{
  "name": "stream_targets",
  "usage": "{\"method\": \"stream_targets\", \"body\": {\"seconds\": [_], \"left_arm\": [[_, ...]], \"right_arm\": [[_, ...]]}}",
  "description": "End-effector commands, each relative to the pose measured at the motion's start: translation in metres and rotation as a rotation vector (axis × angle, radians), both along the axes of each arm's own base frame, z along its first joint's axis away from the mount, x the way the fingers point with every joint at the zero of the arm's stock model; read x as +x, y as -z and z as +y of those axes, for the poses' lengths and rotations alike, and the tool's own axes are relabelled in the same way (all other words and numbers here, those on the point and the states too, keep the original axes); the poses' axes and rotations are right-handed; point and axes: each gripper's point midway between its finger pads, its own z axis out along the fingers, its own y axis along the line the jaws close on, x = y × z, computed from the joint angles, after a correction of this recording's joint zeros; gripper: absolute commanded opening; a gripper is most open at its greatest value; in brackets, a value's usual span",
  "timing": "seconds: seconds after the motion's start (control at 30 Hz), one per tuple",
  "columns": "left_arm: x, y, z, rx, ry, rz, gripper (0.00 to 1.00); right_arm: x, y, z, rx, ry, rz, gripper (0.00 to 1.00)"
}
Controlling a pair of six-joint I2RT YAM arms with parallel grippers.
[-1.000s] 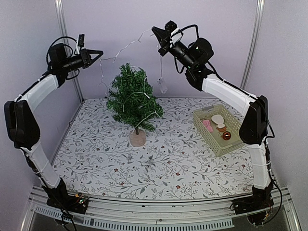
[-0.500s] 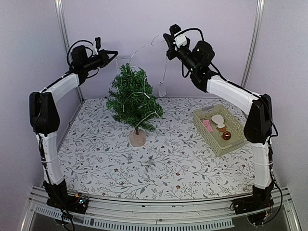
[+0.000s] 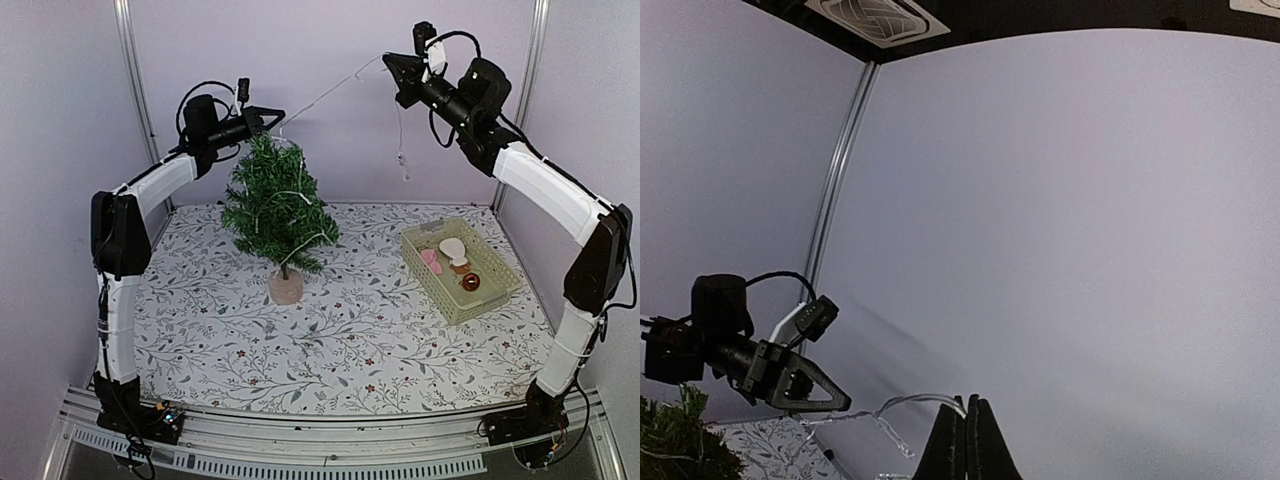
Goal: Decorate the small christmas tree
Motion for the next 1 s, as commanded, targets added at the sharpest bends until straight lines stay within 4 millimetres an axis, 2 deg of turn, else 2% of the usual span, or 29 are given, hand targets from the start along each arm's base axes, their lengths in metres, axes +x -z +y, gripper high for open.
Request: {"method": "stream_targets", "body": {"seconds": [0.0,0.1,0.17,0.27,0.47,0.53,0.63,0.77,0.83,0.97], "left_arm": [[-0.002,-0.015,0.002,-0.014,0.016,-0.044,0.22],[0.003,-0.013,0.01,-0.004,-0.03,-0.01,0.45],[0.008,-0.011,0.022,0.014,-0.081,0.012,0.55],[0.009,-0.016,0.038,0.039,-0.139,0.011,0.65],[-0.001,-0.028,0.061,0.088,-0.236,-0.014,0.69],[-0.007,-0.034,0.066,0.1,-0.261,-0.028,0.7],[-0.018,-0.041,0.067,0.103,-0.26,-0.043,0.71],[-0.03,-0.041,0.07,0.108,-0.257,-0.041,0.7],[-0.034,-0.038,0.071,0.119,-0.263,-0.036,0.7],[-0.043,-0.039,0.076,0.137,-0.278,-0.035,0.7]], "right_arm": [[-0.054,-0.051,-0.014,0.076,-0.129,-0.06,0.0],[-0.063,-0.062,-0.025,0.103,-0.109,-0.063,0.0],[-0.061,-0.062,-0.034,0.119,-0.066,-0.056,0.0],[-0.054,-0.061,-0.051,0.141,0.002,-0.027,0.0],[-0.055,-0.062,-0.073,0.177,0.057,-0.003,0.0],[-0.046,-0.063,-0.09,0.203,0.116,0.016,0.0],[-0.022,-0.055,-0.11,0.232,0.165,0.074,0.0],[0.005,-0.034,-0.098,0.226,0.134,0.138,0.0],[0.025,-0.018,-0.089,0.23,0.123,0.186,0.0],[0.056,-0.001,-0.097,0.252,0.215,0.229,0.0]]}}
